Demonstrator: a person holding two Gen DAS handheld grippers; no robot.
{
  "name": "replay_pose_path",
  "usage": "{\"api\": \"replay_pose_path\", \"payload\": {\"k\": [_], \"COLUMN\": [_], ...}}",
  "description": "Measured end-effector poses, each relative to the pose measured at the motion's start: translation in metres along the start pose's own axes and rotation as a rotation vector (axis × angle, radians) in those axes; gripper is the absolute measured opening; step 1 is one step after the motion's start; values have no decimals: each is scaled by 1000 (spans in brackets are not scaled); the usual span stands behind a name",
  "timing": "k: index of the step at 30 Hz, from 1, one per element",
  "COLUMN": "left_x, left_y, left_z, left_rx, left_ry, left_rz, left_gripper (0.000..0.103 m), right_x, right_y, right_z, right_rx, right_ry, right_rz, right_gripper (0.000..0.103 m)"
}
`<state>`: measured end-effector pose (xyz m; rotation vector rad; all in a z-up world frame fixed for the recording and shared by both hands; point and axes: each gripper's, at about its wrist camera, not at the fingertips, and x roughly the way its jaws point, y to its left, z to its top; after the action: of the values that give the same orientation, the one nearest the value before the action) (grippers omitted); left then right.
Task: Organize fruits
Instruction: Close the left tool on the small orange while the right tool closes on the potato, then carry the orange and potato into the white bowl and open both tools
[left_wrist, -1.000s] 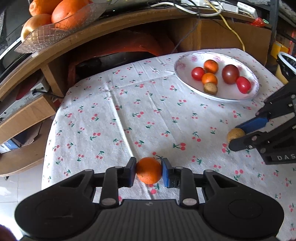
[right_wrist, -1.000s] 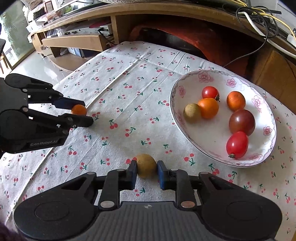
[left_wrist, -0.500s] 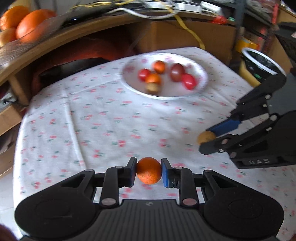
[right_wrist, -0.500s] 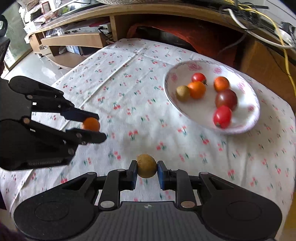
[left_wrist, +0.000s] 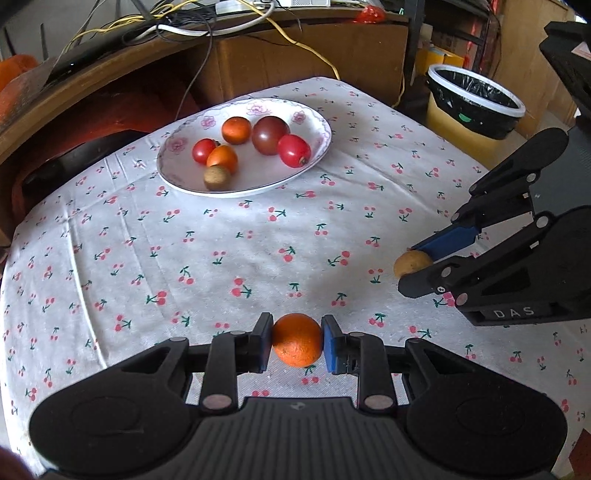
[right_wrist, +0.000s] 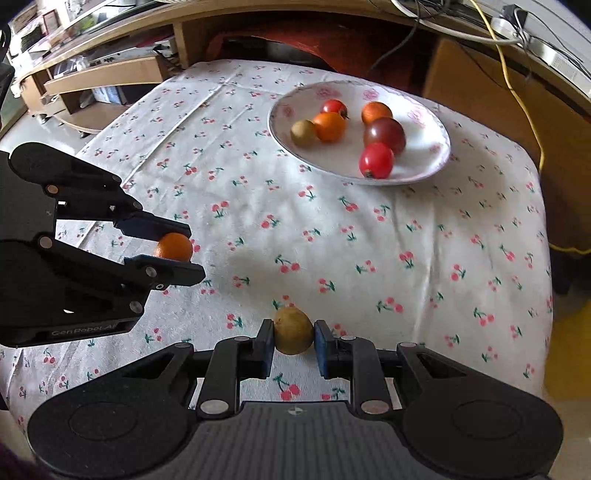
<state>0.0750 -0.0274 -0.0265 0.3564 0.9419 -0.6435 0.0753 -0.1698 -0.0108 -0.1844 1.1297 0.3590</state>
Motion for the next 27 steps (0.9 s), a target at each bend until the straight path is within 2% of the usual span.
{"api": "replay_pose_path", "payload": {"k": [8,13,23,27], "left_x": [7,8,1,-11], "left_y": [-5,-8,-19,-20], "left_z": [-1,0,4,17], "left_rx": [17,25,3,31], "left_ry": [27,31,69,52], "left_rz": [13,49,169,205], "left_gripper": [36,36,36,36], "right_x": [1,0,-1,-14], "right_y": [0,0,4,5], "right_z": [-3,-4,2,14], "right_rx": [5,-11,-71,-65], "right_ry": [4,-5,4,-43], "right_rz": [9,13,12,26], "right_gripper": [17,18,17,17]}}
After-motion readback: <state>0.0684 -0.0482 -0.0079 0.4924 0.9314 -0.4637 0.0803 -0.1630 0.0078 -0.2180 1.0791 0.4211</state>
